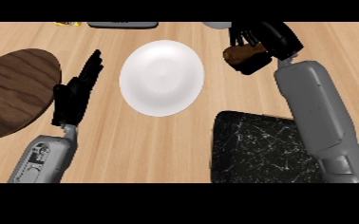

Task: Pick the sweet potato from the tray and place it in the plate

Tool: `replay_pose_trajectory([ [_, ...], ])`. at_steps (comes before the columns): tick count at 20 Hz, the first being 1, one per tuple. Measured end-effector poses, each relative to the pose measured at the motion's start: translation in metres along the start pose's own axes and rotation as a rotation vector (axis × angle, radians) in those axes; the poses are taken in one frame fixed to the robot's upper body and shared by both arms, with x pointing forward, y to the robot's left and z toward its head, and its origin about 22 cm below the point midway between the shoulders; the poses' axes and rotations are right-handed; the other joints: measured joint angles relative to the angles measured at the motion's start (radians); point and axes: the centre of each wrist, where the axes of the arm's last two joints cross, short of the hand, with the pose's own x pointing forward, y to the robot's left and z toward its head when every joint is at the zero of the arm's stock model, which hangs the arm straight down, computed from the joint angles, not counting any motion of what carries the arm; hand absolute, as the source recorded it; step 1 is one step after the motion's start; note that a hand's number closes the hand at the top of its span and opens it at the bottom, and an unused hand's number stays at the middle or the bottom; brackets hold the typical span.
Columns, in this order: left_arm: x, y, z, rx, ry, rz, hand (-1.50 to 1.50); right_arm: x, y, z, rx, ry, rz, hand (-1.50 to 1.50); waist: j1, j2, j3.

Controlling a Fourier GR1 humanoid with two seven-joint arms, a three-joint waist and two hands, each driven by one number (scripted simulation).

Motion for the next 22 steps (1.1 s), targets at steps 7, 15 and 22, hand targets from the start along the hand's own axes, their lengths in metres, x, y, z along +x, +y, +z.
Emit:
replay_pose_trajectory([
  [7, -0.002, 0.001, 0.000, -0.004, 0.000, -0.004, 0.00, 0.031, 0.052, -0.050, 0.086, -0.031, -0.097, 1.50, 0.003, 0.000, -0.001],
  [15, 0.001, -0.006, -0.004, -0.020, -0.011, 0.001, 0.00, 0.065, 0.102, -0.077, 0.176, -0.013, -0.021, 1.50, 0.025, 0.004, -0.001],
  [22, 0.005, -0.016, -0.010, -0.058, -0.031, -0.002, 0.00, 0.058, 0.133, -0.069, 0.250, 0.113, 0.037, -1.50, 0.065, 0.014, -0.001],
])
